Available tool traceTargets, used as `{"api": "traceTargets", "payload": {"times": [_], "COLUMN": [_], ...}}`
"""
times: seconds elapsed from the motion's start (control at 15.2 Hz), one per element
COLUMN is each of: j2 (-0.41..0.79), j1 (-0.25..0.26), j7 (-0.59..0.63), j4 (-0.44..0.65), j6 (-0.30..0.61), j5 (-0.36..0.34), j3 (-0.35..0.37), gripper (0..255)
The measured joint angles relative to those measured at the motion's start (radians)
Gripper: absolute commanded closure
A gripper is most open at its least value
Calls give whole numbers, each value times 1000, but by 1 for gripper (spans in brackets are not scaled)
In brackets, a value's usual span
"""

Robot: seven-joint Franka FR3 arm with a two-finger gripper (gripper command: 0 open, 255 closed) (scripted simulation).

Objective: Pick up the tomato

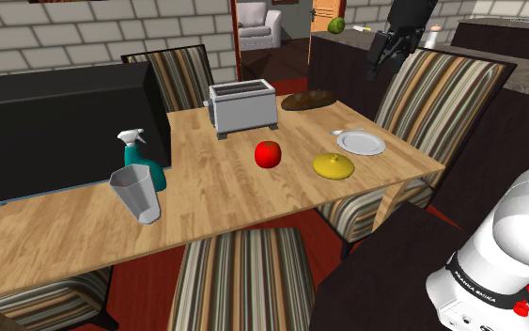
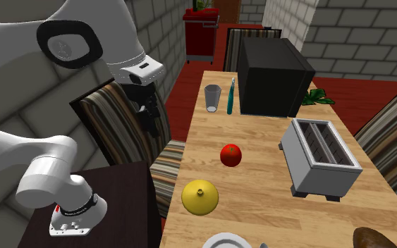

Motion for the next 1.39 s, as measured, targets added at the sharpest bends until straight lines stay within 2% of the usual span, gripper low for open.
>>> {"api": "traceTargets", "payload": {"times": [0.2, 0.53, 0.79, 1.12, 1.39], "j2": [6, 63, 153, 301, 448], "j1": [-4, -23, -47, -102, -167], "j7": [44, 220, 382, 599, 797], "j4": [-28, -115, -143, -133, -73], "j6": [43, 224, 371, 536, 631], "j5": [6, 19, 13, -42, -140], "j3": [24, 119, 209, 321, 411], "gripper": [0, 0, 0, 0, 0]}}
